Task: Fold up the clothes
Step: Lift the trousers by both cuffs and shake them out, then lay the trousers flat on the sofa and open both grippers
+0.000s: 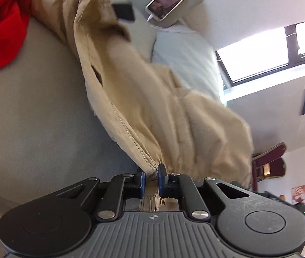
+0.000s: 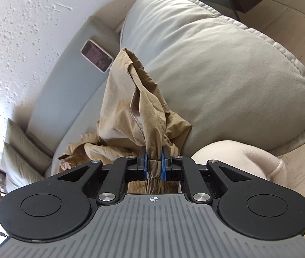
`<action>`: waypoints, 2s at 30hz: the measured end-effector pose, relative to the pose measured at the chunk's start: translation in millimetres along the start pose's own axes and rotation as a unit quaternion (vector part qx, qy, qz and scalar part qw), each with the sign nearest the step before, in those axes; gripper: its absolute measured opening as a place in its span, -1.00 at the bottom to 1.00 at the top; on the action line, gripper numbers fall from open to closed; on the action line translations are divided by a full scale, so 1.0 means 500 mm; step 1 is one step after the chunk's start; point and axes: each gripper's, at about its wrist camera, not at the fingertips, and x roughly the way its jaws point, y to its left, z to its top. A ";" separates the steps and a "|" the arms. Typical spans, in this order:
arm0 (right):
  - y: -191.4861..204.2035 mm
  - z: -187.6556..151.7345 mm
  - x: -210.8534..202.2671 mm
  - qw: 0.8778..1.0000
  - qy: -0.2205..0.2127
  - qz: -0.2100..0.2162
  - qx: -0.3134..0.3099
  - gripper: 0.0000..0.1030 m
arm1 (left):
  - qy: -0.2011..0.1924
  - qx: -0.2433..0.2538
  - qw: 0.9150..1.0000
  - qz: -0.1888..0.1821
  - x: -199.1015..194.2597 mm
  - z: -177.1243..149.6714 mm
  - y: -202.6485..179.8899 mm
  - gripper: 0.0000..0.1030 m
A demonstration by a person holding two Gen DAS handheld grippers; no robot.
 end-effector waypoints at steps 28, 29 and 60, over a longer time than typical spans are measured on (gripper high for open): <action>0.668 0.129 -0.490 0.861 -0.263 0.344 -0.266 -0.78 | -0.459 0.143 0.864 -0.149 -0.668 0.147 -0.417 -0.86; 0.667 0.156 -0.440 0.883 -0.233 0.327 -0.245 -0.78 | -0.435 0.124 0.883 -0.130 -0.642 0.179 -0.401 -0.86; 0.231 0.021 0.067 0.981 -0.019 0.017 -0.191 -0.78 | -0.115 0.069 0.976 0.170 -0.134 -0.011 0.066 -0.85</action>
